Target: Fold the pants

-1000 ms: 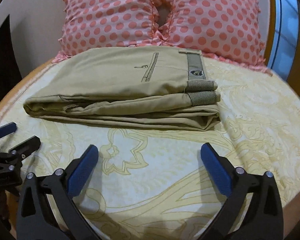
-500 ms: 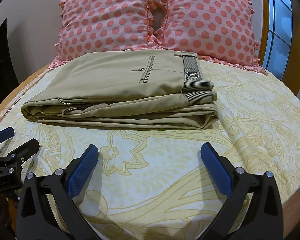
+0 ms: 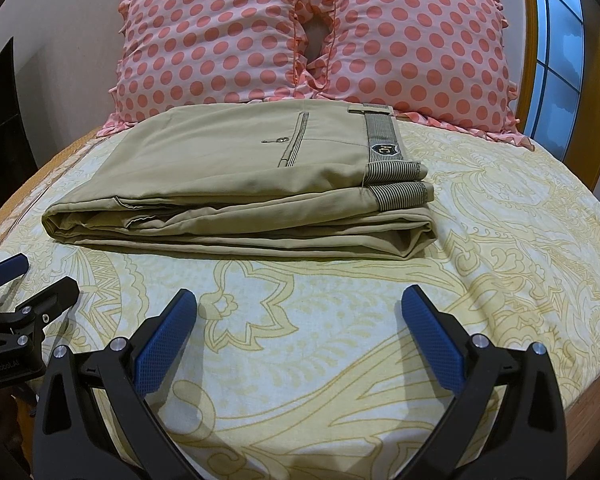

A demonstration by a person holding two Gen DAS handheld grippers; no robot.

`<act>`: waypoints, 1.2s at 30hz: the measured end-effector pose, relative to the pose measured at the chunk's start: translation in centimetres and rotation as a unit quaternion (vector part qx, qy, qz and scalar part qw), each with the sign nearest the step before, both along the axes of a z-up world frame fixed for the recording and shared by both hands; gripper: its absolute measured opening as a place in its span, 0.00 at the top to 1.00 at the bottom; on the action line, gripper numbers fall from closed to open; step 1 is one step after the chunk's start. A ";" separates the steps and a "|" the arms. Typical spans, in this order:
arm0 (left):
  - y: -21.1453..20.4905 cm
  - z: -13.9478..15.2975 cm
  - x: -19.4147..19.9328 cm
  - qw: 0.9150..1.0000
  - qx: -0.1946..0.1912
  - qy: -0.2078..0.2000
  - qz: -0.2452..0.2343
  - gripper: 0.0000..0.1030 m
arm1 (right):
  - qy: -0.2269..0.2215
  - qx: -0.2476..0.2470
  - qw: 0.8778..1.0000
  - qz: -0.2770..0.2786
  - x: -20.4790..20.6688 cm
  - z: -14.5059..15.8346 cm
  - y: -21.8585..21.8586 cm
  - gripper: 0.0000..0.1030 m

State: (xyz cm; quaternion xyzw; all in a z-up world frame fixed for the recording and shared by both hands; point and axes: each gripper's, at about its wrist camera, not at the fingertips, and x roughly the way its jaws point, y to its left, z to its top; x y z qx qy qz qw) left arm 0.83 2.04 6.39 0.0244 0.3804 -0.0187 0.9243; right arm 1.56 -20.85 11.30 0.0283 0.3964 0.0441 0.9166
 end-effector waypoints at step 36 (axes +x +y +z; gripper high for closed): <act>0.1 0.0 0.0 1.000 -0.001 -0.004 -0.003 0.02 | -0.005 0.000 1.000 -0.006 0.3 0.1 -0.2 0.01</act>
